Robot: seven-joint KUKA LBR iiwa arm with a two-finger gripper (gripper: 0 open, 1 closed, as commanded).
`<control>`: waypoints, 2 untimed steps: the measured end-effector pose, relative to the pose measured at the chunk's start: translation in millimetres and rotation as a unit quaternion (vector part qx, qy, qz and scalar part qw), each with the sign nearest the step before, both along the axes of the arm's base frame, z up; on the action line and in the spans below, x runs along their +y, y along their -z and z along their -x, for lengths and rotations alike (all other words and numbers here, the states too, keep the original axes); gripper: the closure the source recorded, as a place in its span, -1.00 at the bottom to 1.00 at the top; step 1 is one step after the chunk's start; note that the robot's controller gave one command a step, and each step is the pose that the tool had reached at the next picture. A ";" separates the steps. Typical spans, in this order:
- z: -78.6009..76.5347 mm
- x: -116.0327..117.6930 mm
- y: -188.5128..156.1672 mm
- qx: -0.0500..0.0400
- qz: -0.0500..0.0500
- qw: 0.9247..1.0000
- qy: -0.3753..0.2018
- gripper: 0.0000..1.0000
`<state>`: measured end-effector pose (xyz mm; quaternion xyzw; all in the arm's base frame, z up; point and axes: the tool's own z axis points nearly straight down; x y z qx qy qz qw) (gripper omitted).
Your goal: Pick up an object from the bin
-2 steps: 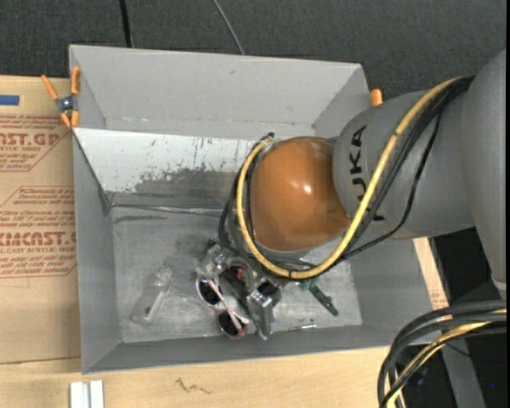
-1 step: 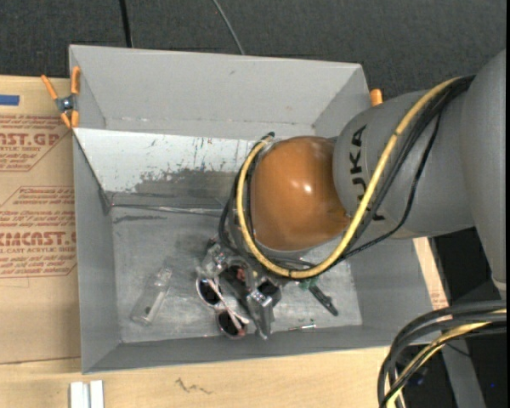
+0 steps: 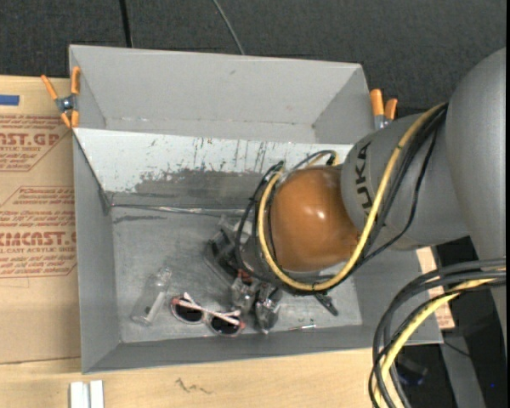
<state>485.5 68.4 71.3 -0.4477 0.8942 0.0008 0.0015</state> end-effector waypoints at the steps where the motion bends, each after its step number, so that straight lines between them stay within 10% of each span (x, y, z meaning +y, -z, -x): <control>1: 0.0 0.0 0.0 0.000 0.000 1.000 0.000 1.00; 2: 1.2 3.2 -54.1 0.004 0.001 1.000 0.002 1.00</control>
Offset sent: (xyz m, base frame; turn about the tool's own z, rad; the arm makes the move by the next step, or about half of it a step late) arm 0.0028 0.0072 0.1481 0.0100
